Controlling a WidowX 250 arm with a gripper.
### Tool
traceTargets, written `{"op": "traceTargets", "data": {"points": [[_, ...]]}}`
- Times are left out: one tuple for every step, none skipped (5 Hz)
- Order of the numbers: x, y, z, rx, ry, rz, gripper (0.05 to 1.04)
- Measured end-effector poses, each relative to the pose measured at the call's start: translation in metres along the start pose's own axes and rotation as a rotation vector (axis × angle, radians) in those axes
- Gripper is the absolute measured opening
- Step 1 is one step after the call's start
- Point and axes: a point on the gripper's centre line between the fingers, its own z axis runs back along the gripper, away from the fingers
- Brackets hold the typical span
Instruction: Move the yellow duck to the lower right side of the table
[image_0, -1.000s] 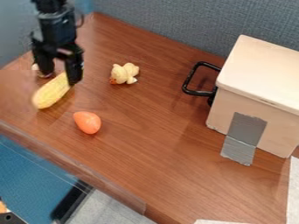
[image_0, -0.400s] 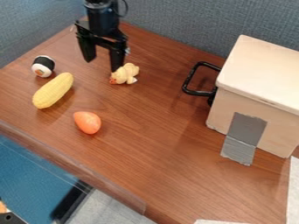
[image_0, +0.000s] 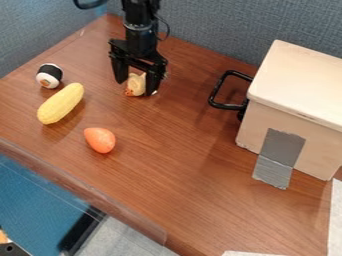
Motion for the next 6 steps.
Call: {"op": "traceTargets", "data": {"points": [[0.003, -0.003, -0.012, 0.011, -0.009, 0.006, 0.922], [0.005, -0.002, -0.013, 0.015, -0.024, 0.016, 0.634], [-0.005, -0.007, -0.012, -0.012, -0.018, 0.001, 0.482], [-0.026, -0.015, 0.033, -0.052, -0.103, -0.032, 0.476], [-0.067, -0.035, 0.062, -0.092, -0.139, -0.102, 0.476], [-0.109, -0.069, 0.071, -0.111, -0.143, -0.217, 0.476]]}}
